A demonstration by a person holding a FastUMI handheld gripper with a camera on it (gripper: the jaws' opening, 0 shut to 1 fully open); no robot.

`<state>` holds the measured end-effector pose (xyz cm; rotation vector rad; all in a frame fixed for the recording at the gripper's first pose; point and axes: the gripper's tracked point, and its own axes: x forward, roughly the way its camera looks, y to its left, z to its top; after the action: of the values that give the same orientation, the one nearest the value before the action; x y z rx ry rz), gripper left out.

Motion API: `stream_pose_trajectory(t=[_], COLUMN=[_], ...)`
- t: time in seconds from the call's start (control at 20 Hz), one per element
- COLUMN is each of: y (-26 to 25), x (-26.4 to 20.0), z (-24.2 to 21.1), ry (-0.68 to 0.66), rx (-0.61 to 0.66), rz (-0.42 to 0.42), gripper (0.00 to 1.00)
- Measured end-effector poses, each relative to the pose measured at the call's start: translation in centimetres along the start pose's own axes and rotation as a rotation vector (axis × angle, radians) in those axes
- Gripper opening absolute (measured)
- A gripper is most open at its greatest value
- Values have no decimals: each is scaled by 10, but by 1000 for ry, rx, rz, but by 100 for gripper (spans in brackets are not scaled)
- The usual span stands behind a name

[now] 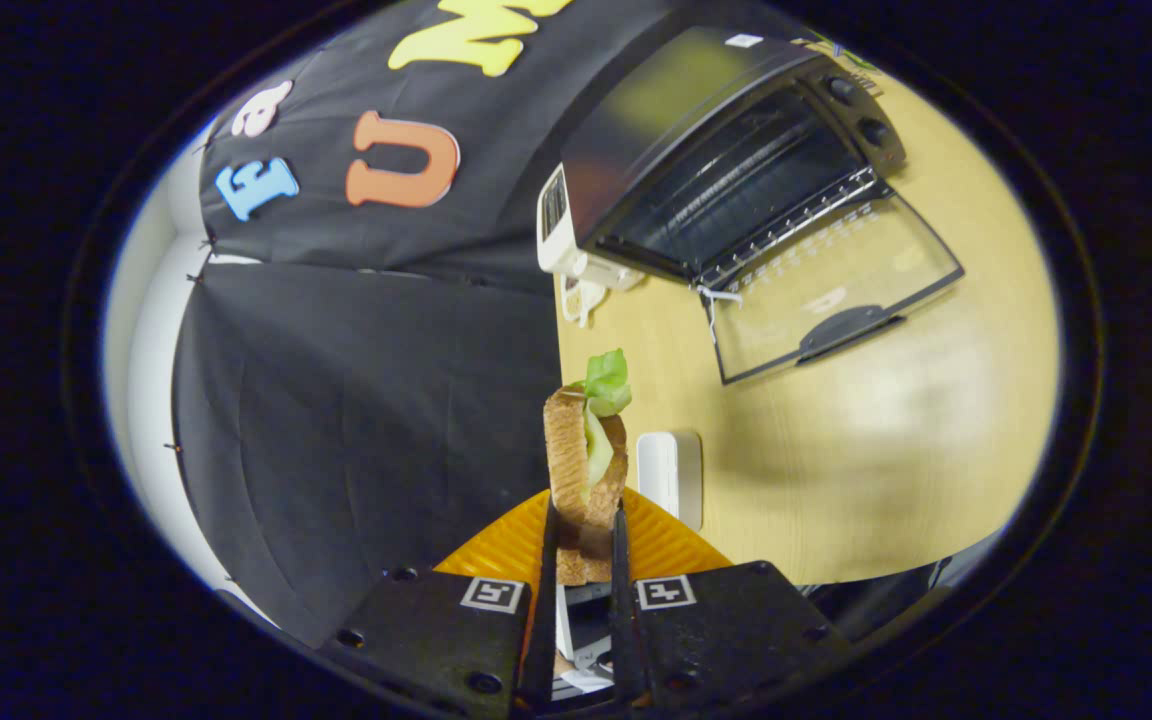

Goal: Open the toaster oven, put the food inside, and close the toaster oven door.

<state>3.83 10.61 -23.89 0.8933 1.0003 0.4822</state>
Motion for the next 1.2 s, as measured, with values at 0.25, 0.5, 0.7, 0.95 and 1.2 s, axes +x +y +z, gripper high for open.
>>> stream_pose_trajectory(t=[0.25,0.5,0.7,0.95,1.2], y=[-31,-65,-83,-108,-124], x=[-25,-1,25,54,74], z=[46,89,131,182,212], ry=[-185,-314,-427,-573,-689], rx=[124,211,249,291,404], rz=[3,31,62,79,146], gripper=[28,27,27,27,27])
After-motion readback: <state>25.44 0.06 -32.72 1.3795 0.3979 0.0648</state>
